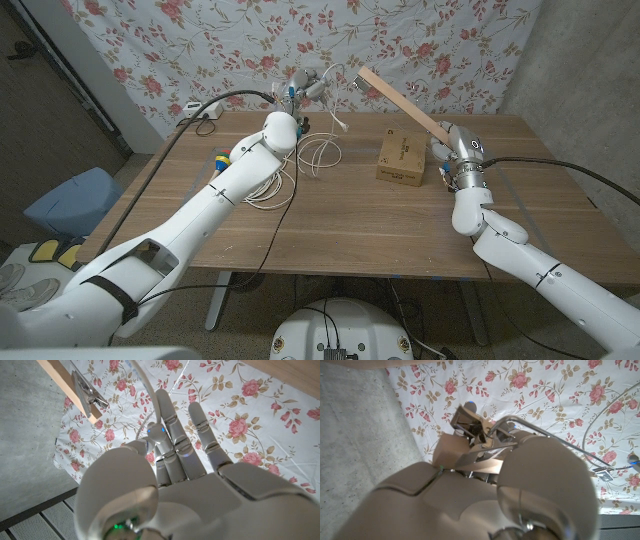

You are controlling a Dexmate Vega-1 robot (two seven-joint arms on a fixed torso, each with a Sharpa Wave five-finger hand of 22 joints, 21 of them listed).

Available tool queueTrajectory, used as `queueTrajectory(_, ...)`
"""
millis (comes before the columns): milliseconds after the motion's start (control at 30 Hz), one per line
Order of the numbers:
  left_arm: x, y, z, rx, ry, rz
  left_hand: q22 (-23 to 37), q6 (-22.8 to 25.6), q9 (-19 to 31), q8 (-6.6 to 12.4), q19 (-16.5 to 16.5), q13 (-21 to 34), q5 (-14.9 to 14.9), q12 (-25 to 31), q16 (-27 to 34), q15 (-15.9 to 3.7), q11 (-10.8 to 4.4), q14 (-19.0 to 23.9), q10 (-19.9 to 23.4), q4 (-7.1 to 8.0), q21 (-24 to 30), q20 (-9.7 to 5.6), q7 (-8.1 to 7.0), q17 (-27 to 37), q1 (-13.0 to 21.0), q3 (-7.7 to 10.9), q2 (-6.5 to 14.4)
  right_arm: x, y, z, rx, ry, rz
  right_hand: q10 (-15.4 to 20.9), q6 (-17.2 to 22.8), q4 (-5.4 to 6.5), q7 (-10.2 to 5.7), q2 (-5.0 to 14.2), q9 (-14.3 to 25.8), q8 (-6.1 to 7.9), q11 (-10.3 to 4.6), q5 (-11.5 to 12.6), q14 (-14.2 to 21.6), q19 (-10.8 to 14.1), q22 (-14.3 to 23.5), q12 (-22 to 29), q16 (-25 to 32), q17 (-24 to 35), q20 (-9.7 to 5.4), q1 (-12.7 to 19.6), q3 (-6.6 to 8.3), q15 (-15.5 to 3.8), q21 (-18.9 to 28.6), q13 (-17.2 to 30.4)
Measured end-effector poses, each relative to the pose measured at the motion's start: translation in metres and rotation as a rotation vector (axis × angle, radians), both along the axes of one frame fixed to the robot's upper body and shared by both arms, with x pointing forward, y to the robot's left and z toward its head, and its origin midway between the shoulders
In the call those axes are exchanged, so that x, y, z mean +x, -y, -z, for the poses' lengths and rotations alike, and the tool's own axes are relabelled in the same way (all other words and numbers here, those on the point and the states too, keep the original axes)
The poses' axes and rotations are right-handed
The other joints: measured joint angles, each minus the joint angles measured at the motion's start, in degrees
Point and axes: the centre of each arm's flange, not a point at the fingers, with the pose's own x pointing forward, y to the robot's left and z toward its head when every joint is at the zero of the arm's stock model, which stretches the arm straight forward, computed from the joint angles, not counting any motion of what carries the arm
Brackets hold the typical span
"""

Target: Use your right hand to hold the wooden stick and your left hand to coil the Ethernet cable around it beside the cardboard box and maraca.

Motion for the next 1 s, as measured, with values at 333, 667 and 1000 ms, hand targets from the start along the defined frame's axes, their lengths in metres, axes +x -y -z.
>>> queueTrajectory(333, -0.001, 0.018, -0.038, 0.111, 0.003, 0.063, 0.01, 0.00, -0.49, 0.00, 0.01, 1.99, 0.00, 0.61, 0.86, 0.11, -0.12, -0.10, -0.12, 0.00, 0.64, 0.00, 0.00, 1.87, -0.01, 0.01, -0.01, 0.002, -0.005, -0.004, -0.049, 0.024, 0.019, 0.01, 0.00, 0.00, 0.00, -0.35, -0.09, 0.00, 0.00, 0.00, -0.31, -0.34, -0.26, 0.00, -0.01, 2.48, 0.34, -0.36, 0.00, 0.30, 0.21, 0.00)
queueTrajectory(667, -0.017, 0.037, -0.062, 0.202, -0.008, 0.161, 0.01, -0.10, -0.80, 1.25, 0.01, 4.61, 0.00, 1.32, 1.71, 0.21, 0.01, -0.19, -0.62, 0.23, 1.19, 0.00, 0.10, 3.98, 0.29, 0.24, -0.35, 0.011, -0.012, -0.006, -0.084, 0.016, 0.038, -0.10, 0.01, -0.01, -0.01, -0.34, -0.56, 0.43, -0.11, 0.44, -0.31, -0.34, -0.56, -0.22, -0.03, 3.23, 0.34, -0.36, -0.01, 0.31, 0.64, -0.36)
queueTrajectory(1000, -0.028, 0.051, -0.072, 0.290, -0.071, 0.246, 0.02, -0.11, -1.31, 2.01, 0.01, 6.18, -0.01, 1.77, 2.15, 0.31, 0.01, -0.11, -0.61, 0.25, 1.68, 0.00, 0.11, 5.52, 0.37, 0.26, -0.42, 0.021, -0.019, -0.011, -0.097, 0.011, 0.049, 0.13, 0.01, -0.02, -0.01, -0.34, -0.62, 0.43, -0.33, 0.44, -0.30, -0.34, -0.56, -0.43, -0.03, 3.16, 0.34, -0.36, -0.02, 0.31, 0.87, -0.43)
